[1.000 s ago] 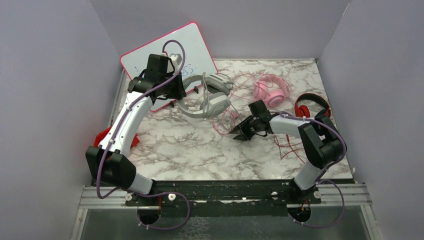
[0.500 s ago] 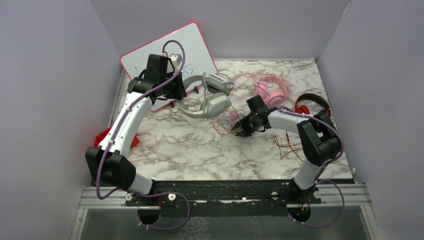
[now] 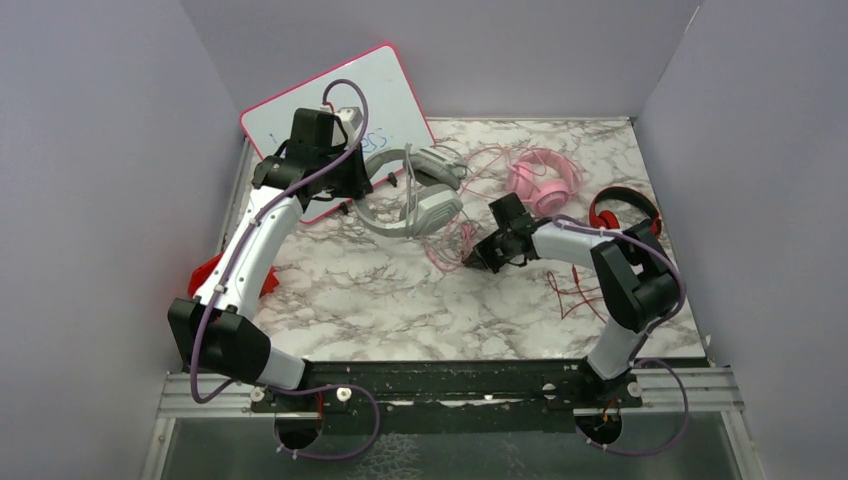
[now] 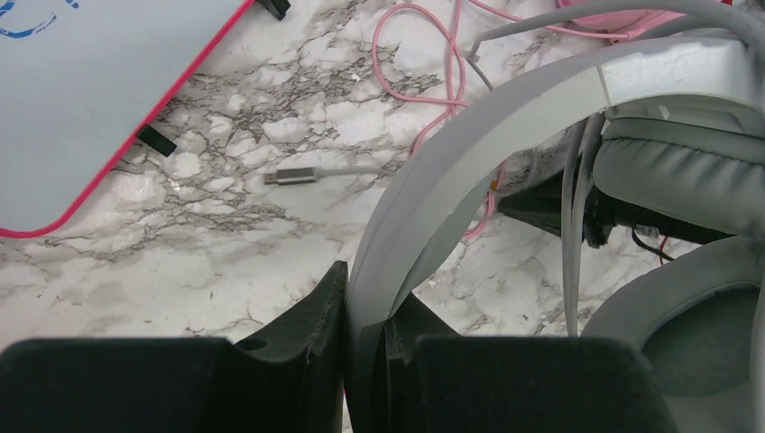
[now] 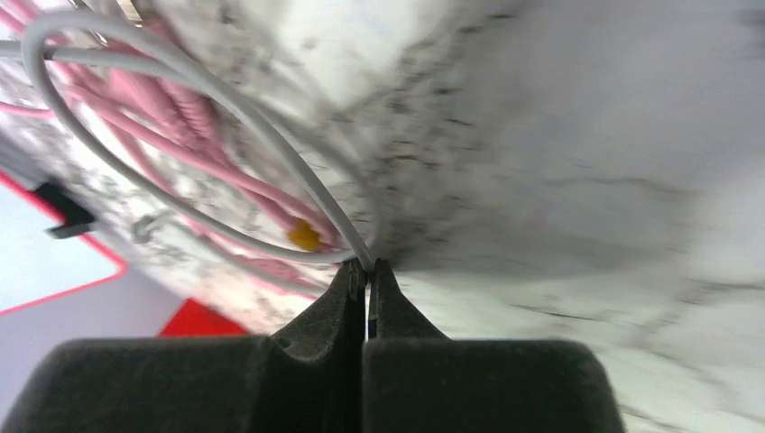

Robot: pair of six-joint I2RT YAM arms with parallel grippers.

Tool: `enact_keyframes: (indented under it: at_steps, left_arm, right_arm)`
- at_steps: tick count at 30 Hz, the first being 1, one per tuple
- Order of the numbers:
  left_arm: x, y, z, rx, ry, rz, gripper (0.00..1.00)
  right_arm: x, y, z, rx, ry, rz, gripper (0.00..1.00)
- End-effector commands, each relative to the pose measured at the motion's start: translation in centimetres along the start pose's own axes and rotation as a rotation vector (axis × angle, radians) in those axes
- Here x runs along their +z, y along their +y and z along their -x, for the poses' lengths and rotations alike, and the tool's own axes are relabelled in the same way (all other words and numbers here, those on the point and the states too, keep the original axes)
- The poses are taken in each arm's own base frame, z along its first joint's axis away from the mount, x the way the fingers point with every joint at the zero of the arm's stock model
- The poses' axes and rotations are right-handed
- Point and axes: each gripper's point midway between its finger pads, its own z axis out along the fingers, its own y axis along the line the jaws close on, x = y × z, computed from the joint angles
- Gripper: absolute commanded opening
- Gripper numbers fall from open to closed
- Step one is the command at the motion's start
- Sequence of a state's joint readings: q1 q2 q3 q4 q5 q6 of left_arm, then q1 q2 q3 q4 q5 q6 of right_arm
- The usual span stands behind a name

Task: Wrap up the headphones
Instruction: Wrap the headphones cable around the headphones.

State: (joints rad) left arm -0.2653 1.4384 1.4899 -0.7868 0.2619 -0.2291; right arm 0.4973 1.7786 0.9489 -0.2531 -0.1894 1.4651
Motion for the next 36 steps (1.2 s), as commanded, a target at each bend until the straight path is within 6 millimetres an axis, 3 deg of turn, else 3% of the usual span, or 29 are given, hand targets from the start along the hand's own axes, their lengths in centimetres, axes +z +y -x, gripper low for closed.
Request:
enact_keyframes:
  at_steps: [1, 5, 10, 15, 19, 22, 26, 30, 33, 36]
  left_arm:
    - [-2.2, -0.5, 3.2, -0.02, -0.15, 0.013, 0.0]
    - [-2.9, 0.1, 5.2, -0.068, -0.236, 0.07, 0.0]
    - [-4.2, 0.7, 8.7, -0.119, -0.367, 0.125, 0.0]
    - [-8.3, 2.0, 13.9, -0.103, -0.545, 0.264, 0.0]
    - [-13.3, 4.0, 17.5, -0.101, -0.704, 0.451, 0.0]
    - [-16.6, 5.5, 19.4, -0.111, -0.792, 0.59, 0.0]
    - [-19.0, 6.5, 21.3, -0.112, -0.858, 0.703, 0.0]
    - [-20.2, 6.7, 23.0, -0.16, -0.925, 0.729, 0.0]
    - [-20.5, 6.3, 24.2, -0.217, -0.972, 0.689, 0.0]
    - [-20.7, 5.6, 25.5, -0.238, -1.006, 0.623, 0.0]
  right_arm:
    - [-2.2, -4.4, 2.1, -0.226, -0.162, -0.086, 0.0]
    - [-6.5, -3.3, 2.4, -0.565, -0.223, 0.027, 0.0]
    - [-9.8, -4.7, 2.0, -0.875, -0.22, 0.045, 0.0]
    - [-12.8, -5.5, 4.8, -0.893, -0.404, -0.02, 0.0]
    - [-14.9, -5.2, 6.3, -0.822, -0.501, -0.077, 0.0]
    - [-16.3, -5.4, 7.0, -0.789, -0.546, -0.105, 0.0]
    - [-18.2, -6.0, 7.4, -0.756, -0.602, -0.108, 0.0]
    - [-18.3, -5.7, 6.7, -0.781, -0.594, -0.037, 0.0]
    - [-16.8, -5.2, 5.7, -0.87, -0.533, 0.025, 0.0]
    - [-16.0, -5.9, 5.5, -0.864, -0.495, -0.017, 0.0]
